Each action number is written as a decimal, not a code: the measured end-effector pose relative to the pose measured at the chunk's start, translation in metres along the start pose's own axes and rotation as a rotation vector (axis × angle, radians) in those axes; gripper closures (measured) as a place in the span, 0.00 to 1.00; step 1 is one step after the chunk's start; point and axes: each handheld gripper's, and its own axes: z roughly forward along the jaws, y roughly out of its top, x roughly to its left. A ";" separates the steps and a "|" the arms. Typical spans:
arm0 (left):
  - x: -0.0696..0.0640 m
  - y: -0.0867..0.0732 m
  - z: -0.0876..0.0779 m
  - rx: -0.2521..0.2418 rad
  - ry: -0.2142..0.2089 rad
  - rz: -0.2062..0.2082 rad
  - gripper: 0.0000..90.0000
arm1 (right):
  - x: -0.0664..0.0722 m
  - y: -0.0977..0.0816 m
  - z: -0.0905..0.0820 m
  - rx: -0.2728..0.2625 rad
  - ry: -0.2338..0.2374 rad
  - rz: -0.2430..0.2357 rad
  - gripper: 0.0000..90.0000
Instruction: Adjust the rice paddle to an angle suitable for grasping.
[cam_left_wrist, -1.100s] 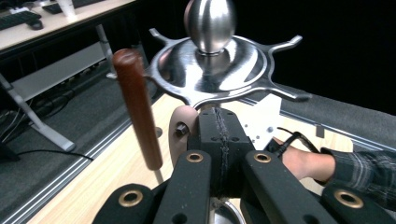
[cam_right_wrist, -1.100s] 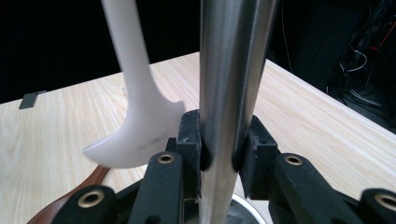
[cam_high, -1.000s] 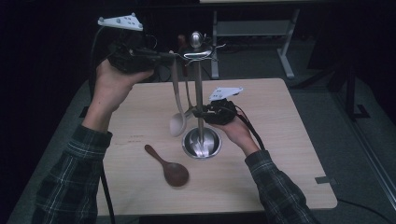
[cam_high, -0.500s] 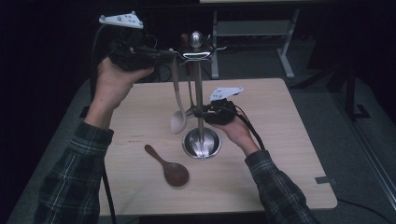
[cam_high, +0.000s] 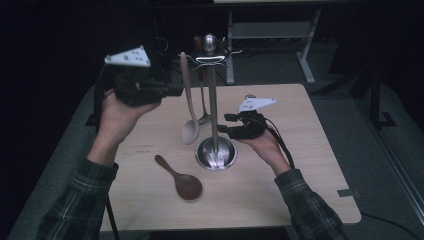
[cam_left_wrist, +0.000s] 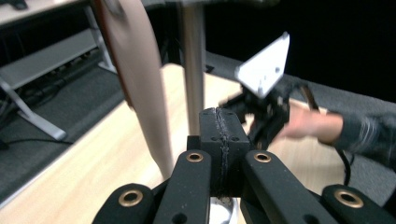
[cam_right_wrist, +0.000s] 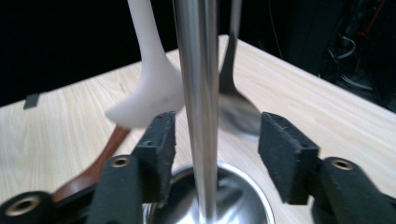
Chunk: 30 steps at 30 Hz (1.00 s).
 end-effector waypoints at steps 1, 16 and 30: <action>-0.003 -0.008 0.004 0.005 -0.002 -0.005 1.00 | 0.000 -0.003 -0.003 0.005 -0.003 0.006 0.46; -0.027 -0.147 0.086 0.175 -0.046 -0.122 1.00 | 0.001 -0.073 -0.030 0.141 -0.068 0.062 0.25; -0.043 -0.199 0.144 0.362 -0.101 -0.141 1.00 | 0.008 -0.115 -0.054 0.211 -0.094 0.088 0.20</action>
